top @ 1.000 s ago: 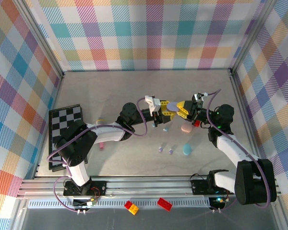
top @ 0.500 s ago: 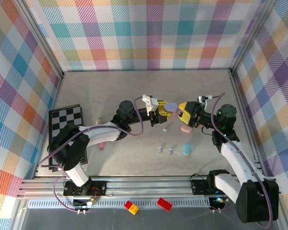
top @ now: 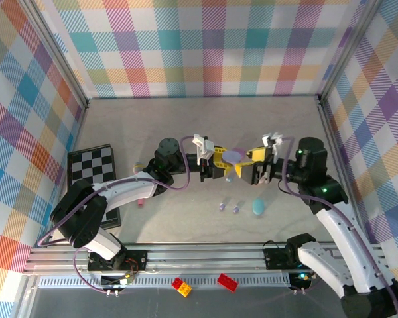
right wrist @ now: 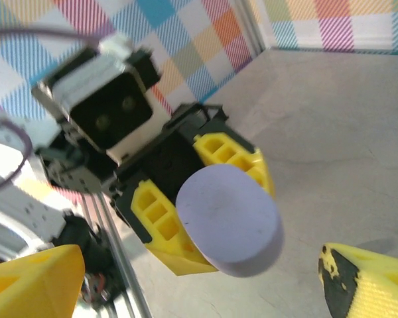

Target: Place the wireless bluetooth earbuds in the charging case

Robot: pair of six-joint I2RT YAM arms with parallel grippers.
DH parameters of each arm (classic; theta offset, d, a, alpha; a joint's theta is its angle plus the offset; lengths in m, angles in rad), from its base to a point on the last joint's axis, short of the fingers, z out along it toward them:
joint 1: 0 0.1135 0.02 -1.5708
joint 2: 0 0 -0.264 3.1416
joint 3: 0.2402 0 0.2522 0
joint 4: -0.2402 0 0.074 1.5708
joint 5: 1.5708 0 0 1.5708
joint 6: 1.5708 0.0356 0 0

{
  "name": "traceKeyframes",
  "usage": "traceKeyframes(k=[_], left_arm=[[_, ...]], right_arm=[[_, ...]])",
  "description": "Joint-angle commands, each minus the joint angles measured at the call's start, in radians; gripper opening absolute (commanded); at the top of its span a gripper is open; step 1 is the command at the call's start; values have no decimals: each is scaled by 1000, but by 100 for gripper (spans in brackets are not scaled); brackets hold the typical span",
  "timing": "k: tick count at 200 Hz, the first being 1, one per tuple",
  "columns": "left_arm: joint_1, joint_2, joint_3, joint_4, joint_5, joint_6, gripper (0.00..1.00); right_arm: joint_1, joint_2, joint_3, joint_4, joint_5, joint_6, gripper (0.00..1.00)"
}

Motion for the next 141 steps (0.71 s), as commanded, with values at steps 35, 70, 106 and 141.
traceKeyframes(k=[35,70,106,141], left_arm=[[7,-54,-9,-16,70,-14,38],[8,-66,-17,-23,78,-12,38],[8,-68,-35,-5,78,-9,39],[8,-60,-39,2,77,-6,39]], right_arm=[[96,54,36,-15,265,-189,91],[98,58,37,9,321,-176,90],[98,47,33,65,387,-139,89],[98,48,35,120,400,-91,89]])
